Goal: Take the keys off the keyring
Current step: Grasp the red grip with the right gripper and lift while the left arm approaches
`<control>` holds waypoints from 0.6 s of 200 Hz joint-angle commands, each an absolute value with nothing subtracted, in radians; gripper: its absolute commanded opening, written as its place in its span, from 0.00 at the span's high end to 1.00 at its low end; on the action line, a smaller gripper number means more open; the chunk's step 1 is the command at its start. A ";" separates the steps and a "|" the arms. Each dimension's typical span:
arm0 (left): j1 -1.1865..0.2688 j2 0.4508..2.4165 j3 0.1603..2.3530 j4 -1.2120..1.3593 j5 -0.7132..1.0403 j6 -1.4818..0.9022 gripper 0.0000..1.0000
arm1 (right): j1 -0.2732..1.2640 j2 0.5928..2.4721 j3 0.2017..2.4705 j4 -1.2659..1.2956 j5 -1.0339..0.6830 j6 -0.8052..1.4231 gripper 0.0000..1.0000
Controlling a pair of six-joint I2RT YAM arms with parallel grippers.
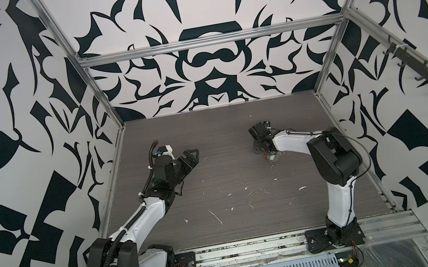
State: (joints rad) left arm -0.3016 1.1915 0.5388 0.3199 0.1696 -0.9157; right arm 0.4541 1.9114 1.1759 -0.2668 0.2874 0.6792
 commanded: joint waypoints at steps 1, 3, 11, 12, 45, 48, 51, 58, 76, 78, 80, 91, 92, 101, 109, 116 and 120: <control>-0.306 1.162 0.521 0.315 0.199 -0.926 0.05 | 0.456 1.788 1.114 -0.177 0.237 0.619 0.91; -0.306 1.159 0.522 0.316 0.200 -0.927 0.05 | 0.457 1.782 1.106 -0.167 0.233 0.617 0.91; -0.308 1.155 0.520 0.318 0.206 -0.931 0.05 | 0.456 1.744 1.076 -0.136 0.212 0.602 0.91; -0.308 1.154 0.519 0.318 0.206 -0.931 0.05 | 0.455 1.737 1.072 -0.132 0.209 0.600 0.91; -0.325 1.138 0.504 0.383 0.247 -0.962 0.03 | 0.441 1.579 0.953 -0.005 0.072 0.555 0.93; -0.325 1.136 0.503 0.390 0.253 -0.965 0.03 | 0.439 1.564 0.943 0.004 0.058 0.551 0.93; -0.326 1.135 0.502 0.398 0.259 -0.967 0.03 | 0.435 1.547 0.930 0.018 0.039 0.547 0.92; -0.327 1.133 0.500 0.413 0.274 -0.972 0.03 | 0.430 1.522 0.912 0.040 0.003 0.542 0.93; -0.331 1.134 0.512 0.425 0.322 -0.963 0.04 | 0.418 1.456 0.879 0.077 -0.088 0.534 0.93; -0.331 1.135 0.513 0.425 0.328 -0.961 0.04 | 0.417 1.448 0.877 0.080 -0.099 0.534 0.93; -0.332 1.135 0.515 0.426 0.334 -0.958 0.04 | 0.417 1.442 0.875 0.082 -0.111 0.533 0.93; -0.333 1.141 0.524 0.432 0.365 -0.949 0.07 | 0.412 1.413 0.869 0.091 -0.170 0.531 0.93; -0.333 1.142 0.524 0.433 0.368 -0.949 0.07 | 0.411 1.411 0.869 0.091 -0.176 0.531 0.93; -0.334 1.147 0.525 0.458 0.398 -0.949 0.09 | 0.407 1.395 0.871 0.104 -0.249 0.530 0.93; -0.335 1.155 0.525 0.486 0.427 -0.954 0.10 | 0.405 1.385 0.875 0.103 -0.301 0.532 0.93; -0.336 1.162 0.525 0.510 0.452 -0.958 0.10 | 0.405 1.377 0.876 0.111 -0.346 0.531 0.93; -0.338 1.165 0.526 0.520 0.463 -0.962 0.11 | 0.405 1.373 0.875 0.117 -0.369 0.532 0.93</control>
